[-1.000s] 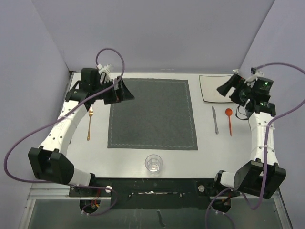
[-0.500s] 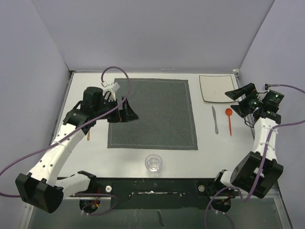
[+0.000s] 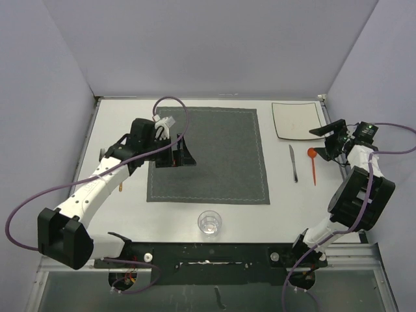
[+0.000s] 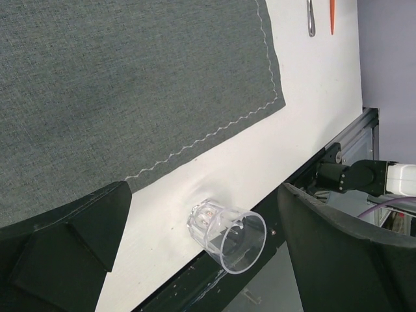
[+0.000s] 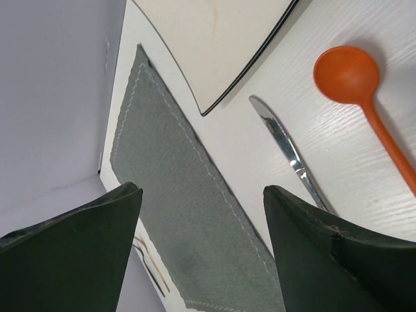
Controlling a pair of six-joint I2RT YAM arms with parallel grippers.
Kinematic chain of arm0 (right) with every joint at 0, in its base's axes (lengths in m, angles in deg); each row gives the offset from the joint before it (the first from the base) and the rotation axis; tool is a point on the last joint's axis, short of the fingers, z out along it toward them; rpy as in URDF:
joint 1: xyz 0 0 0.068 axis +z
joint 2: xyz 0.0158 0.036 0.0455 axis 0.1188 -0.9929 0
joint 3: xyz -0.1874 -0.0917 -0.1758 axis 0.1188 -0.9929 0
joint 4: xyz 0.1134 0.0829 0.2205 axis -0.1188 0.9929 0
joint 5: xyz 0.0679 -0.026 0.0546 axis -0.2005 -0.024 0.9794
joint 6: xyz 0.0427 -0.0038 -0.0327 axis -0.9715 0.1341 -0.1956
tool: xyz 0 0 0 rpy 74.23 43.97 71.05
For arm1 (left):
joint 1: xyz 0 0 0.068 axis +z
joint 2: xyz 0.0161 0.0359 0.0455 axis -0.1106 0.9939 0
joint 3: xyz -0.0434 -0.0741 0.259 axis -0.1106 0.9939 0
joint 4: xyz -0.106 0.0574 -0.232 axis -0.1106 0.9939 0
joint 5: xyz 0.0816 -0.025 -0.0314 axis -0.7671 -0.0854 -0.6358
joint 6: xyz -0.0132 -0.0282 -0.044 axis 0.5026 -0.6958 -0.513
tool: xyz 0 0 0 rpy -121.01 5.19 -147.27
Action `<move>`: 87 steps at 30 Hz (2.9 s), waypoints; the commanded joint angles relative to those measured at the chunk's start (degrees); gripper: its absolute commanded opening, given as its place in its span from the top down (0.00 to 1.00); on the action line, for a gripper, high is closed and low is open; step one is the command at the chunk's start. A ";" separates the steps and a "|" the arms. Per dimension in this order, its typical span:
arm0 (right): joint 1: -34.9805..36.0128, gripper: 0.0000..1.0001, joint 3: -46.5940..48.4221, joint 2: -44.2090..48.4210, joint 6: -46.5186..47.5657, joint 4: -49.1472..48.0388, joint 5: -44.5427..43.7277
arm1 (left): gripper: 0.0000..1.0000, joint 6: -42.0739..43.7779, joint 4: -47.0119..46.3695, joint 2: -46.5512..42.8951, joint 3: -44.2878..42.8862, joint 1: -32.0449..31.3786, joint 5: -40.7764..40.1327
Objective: Set the dinner table for one person
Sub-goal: Pick up the plate at the center of the board.
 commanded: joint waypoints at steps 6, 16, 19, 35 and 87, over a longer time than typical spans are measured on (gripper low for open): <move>-1.23 0.25 4.67 -3.02 -1.20 -3.00 -12.55 | 0.02 2.41 -4.21 4.55 -2.45 -0.16 2.07; -1.23 0.24 7.95 -8.99 -0.95 -5.54 -16.85 | 0.02 2.29 -5.39 6.14 -1.02 -0.06 2.03; -1.82 0.23 8.60 -10.56 -0.46 -6.29 -18.09 | 0.02 2.02 -6.01 6.88 -0.71 -0.07 2.34; -5.20 0.23 11.08 -25.50 -5.26 -14.20 -11.75 | 0.02 2.57 -5.86 11.10 -4.46 0.02 2.04; -6.71 0.54 22.70 -50.64 -9.63 -12.92 -2.09 | 0.02 1.73 -4.48 14.43 -6.10 1.63 -0.50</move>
